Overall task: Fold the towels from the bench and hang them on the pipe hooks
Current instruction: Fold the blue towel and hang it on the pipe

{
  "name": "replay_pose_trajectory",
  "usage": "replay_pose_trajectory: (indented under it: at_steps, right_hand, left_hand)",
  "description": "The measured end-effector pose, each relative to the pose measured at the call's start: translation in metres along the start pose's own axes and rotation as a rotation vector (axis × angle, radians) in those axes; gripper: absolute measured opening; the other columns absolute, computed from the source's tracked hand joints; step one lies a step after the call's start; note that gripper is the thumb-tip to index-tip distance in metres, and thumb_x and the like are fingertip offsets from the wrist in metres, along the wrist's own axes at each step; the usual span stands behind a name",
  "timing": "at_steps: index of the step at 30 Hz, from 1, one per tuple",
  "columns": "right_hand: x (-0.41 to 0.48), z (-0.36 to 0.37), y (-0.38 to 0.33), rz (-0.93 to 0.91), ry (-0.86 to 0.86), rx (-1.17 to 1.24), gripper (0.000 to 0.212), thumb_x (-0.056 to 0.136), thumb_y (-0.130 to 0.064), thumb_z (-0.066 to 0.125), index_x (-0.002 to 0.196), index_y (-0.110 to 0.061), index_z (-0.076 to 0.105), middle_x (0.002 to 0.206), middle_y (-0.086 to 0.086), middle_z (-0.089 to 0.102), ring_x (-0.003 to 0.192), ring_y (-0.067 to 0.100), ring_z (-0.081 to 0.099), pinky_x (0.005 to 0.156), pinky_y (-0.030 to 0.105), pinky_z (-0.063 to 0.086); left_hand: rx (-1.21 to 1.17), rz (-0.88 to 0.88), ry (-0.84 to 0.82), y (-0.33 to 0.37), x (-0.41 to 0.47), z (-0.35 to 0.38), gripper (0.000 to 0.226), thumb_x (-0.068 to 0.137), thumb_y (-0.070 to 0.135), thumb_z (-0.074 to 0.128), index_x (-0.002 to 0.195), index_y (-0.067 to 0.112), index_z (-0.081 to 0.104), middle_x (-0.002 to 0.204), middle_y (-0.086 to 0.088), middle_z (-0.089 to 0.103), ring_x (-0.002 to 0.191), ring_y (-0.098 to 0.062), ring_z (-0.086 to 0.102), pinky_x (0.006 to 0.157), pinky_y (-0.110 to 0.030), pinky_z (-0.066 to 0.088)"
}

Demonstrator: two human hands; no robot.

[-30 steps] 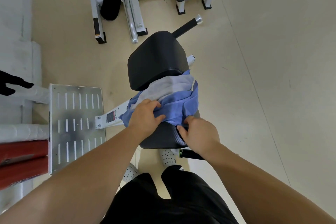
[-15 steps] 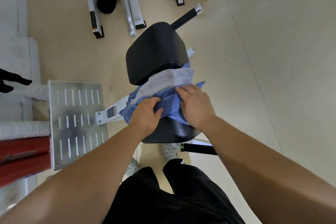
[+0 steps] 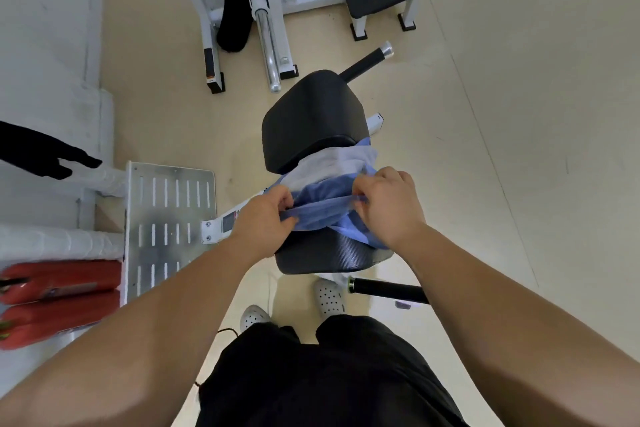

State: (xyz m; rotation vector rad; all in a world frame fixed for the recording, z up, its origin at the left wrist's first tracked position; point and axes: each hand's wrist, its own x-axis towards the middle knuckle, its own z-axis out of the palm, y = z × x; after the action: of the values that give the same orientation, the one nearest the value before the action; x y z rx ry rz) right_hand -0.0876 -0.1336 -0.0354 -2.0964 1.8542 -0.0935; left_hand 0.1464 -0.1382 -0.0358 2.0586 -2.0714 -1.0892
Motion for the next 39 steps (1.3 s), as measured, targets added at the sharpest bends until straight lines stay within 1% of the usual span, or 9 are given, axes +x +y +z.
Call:
replay_pose_trajectory:
  at_steps: [2,5,12,17,21,25,29,33,39]
  right_hand:
    - [0.002,-0.016,-0.005,-0.036,0.039,0.012,0.017,0.096,-0.032,0.053,0.089,-0.024,0.066,0.077,0.002,0.059,0.091,0.027,0.051,0.088,0.037,0.035]
    - [0.009,-0.045,-0.013,-0.107,0.037,-0.001,0.019,0.097,-0.029,0.052,0.093,-0.024,0.07,0.078,0.003,0.055,0.089,0.027,0.049,0.088,0.036,0.032]
    - [0.036,-0.08,-0.043,-0.151,-0.024,0.025,0.022,0.102,-0.026,0.042,0.084,-0.022,0.053,0.075,-0.002,0.053,0.084,0.029,0.051,0.078,0.042,0.044]
    - [0.056,-0.099,-0.104,-0.238,-0.031,0.314,0.022,0.108,-0.032,0.033,0.095,-0.021,0.047,0.07,0.003,0.058,0.065,0.025,0.054,0.058,0.039,0.041]
    - [0.066,-0.106,-0.163,-0.382,-0.007,0.379,0.018,0.104,-0.033,0.045,0.09,-0.027,0.055,0.069,-0.004,0.059,0.067,0.017,0.055,0.06,0.036,0.044]
    - [0.07,-0.105,-0.217,-0.498,-0.007,0.366,0.019,0.101,-0.035,0.052,0.084,-0.029,0.059,0.065,-0.009,0.056,0.065,0.008,0.052,0.055,0.027,0.033]
    - [0.075,-0.089,-0.255,-0.655,-0.062,0.205,0.026,0.096,-0.044,0.06,0.079,-0.025,0.062,0.07,-0.007,0.061,0.069,0.015,0.054,0.058,0.03,0.037]
    - [0.072,-0.059,-0.29,-0.859,-0.249,-0.08,0.029,0.101,-0.043,0.051,0.081,-0.022,0.058,0.073,-0.003,0.061,0.073,0.023,0.056,0.064,0.036,0.041]
    - [0.037,-0.016,-0.359,-0.752,-0.341,-0.016,0.012,0.102,-0.034,0.052,0.104,-0.026,0.061,0.065,-0.012,0.046,0.074,0.022,0.049,0.061,0.03,0.031]
  left_hand:
    - [-0.018,-0.051,0.011,-0.001,-0.009,-0.018,0.015,0.095,0.026,0.067,0.106,0.028,0.057,0.09,0.003,0.064,0.082,-0.023,0.063,0.078,-0.029,0.052]
    - [-0.181,-0.162,0.12,-0.008,-0.025,-0.049,0.004,0.092,0.021,0.068,0.089,0.019,0.069,0.082,-0.001,0.068,0.077,-0.022,0.063,0.065,-0.025,0.049]
    - [-0.622,-0.218,0.371,-0.039,-0.075,-0.12,0.018,0.09,0.012,0.072,0.082,0.001,0.061,0.07,-0.007,0.055,0.065,-0.016,0.047,0.063,-0.029,0.038]
    - [-0.702,-0.258,0.528,-0.067,-0.122,-0.15,0.027,0.089,-0.001,0.068,0.073,0.014,0.052,0.051,0.014,0.052,0.046,0.0,0.043,0.048,-0.015,0.035]
    - [-0.671,-0.375,0.574,-0.102,-0.167,-0.165,0.012,0.088,0.005,0.072,0.085,0.0,0.062,0.067,-0.003,0.061,0.06,-0.013,0.052,0.057,-0.025,0.043]
    - [-0.614,-0.516,0.566,-0.148,-0.218,-0.171,0.028,0.085,0.017,0.079,0.075,-0.001,0.06,0.061,-0.005,0.052,0.054,-0.017,0.046,0.052,-0.03,0.041]
    - [-0.594,-0.659,0.64,-0.2,-0.262,-0.162,0.031,0.083,0.018,0.079,0.065,0.013,0.055,0.063,-0.003,0.051,0.063,-0.021,0.046,0.054,-0.027,0.039]
    - [-0.836,-0.757,0.874,-0.241,-0.291,-0.158,0.02,0.085,0.017,0.074,0.073,0.016,0.059,0.074,-0.004,0.057,0.076,-0.021,0.051,0.067,-0.03,0.042]
    - [-0.903,-0.624,0.873,-0.276,-0.311,-0.182,0.018,0.077,0.027,0.076,0.083,0.014,0.065,0.082,-0.007,0.067,0.078,-0.021,0.06,0.072,-0.038,0.05]
